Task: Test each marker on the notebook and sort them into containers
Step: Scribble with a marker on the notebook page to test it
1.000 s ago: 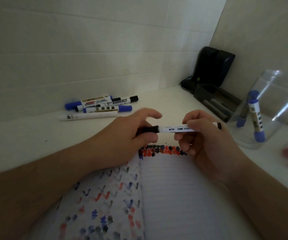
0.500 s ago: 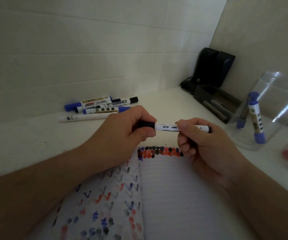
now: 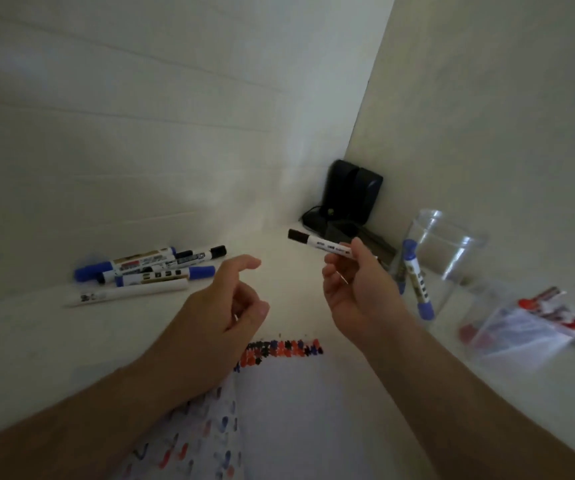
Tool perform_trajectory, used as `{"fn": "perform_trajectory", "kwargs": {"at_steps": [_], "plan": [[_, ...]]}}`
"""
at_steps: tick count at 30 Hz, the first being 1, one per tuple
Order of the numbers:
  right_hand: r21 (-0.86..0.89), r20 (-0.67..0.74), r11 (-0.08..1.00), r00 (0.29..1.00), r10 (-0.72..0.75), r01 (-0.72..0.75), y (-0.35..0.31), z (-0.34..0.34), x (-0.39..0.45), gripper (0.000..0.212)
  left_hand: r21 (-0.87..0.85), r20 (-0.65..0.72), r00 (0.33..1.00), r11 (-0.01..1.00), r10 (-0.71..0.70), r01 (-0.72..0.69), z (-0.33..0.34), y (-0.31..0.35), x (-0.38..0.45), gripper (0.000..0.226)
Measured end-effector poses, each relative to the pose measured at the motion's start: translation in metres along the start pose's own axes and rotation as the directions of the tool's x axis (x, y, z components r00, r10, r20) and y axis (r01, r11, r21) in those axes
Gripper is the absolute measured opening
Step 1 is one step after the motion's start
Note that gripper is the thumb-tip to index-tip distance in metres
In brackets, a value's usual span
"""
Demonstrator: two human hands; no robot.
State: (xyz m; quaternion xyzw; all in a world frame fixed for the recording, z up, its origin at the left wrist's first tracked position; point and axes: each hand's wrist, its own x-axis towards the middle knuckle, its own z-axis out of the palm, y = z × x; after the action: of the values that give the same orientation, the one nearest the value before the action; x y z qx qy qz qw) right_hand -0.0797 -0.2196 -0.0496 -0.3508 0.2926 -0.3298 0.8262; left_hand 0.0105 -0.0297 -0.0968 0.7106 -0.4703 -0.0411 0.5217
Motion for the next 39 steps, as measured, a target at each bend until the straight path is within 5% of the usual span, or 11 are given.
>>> {"fn": "perform_trajectory", "kwargs": {"at_steps": [5,9,13,20,21,23,25,30,33,36,39], "plan": [[0.106,-0.2,0.983,0.972,-0.125,0.148,-0.017,0.019,0.072,0.042,0.081,0.121,0.991,0.995,0.054,-0.064,-0.002,0.005,-0.002,0.037],[-0.193,-0.019,0.964,0.981,-0.191,0.184,-0.025,0.003,0.108,0.084,0.115,0.136,0.988,0.989,0.073,-0.089,-0.005,0.003,-0.002,0.026],[-0.409,-0.254,0.888,0.908,-0.332,0.21,-0.025,-0.007,0.119,0.06,0.161,0.132,0.986,0.98,0.1,-0.121,-0.004,0.0,0.0,0.022],[-0.461,-0.135,0.86,0.941,-0.31,0.217,-0.014,0.002,0.099,0.049,0.173,0.164,0.98,0.975,0.109,-0.138,-0.003,-0.004,0.001,0.022],[-0.59,-0.086,0.767,0.925,-0.369,0.252,-0.011,0.001,0.096,0.047,0.176,0.166,0.98,0.974,0.11,-0.139,-0.003,-0.004,0.001,0.022],[-0.928,0.119,0.273,0.896,-0.429,0.254,-0.004,-0.004,0.09,0.041,0.182,0.177,0.977,0.972,0.118,-0.151,-0.002,-0.004,0.002,0.023],[-0.962,0.267,-0.134,0.915,-0.302,0.236,0.001,-0.008,0.09,0.051,0.185,0.194,0.974,0.971,0.116,-0.153,-0.002,-0.004,0.002,0.022],[-0.85,0.373,-0.477,0.894,-0.249,0.222,0.026,-0.004,0.096,0.036,0.168,0.192,0.974,0.974,0.117,-0.15,-0.002,-0.004,0.002,0.023],[-0.918,0.355,-0.298,0.878,-0.322,0.262,0.026,-0.007,0.093,0.023,0.173,0.194,0.974,0.973,0.117,-0.151,-0.002,-0.006,0.003,0.023],[-0.891,0.12,0.344,0.886,-0.448,0.295,0.015,-0.009,0.091,0.018,0.17,0.194,0.974,0.974,0.115,-0.149,-0.001,-0.006,0.002,0.023],[-0.407,-0.235,0.887,0.914,-0.331,0.217,0.003,0.0,0.091,0.012,0.177,0.196,0.974,0.973,0.115,-0.151,0.0,-0.006,0.002,0.023]]}}
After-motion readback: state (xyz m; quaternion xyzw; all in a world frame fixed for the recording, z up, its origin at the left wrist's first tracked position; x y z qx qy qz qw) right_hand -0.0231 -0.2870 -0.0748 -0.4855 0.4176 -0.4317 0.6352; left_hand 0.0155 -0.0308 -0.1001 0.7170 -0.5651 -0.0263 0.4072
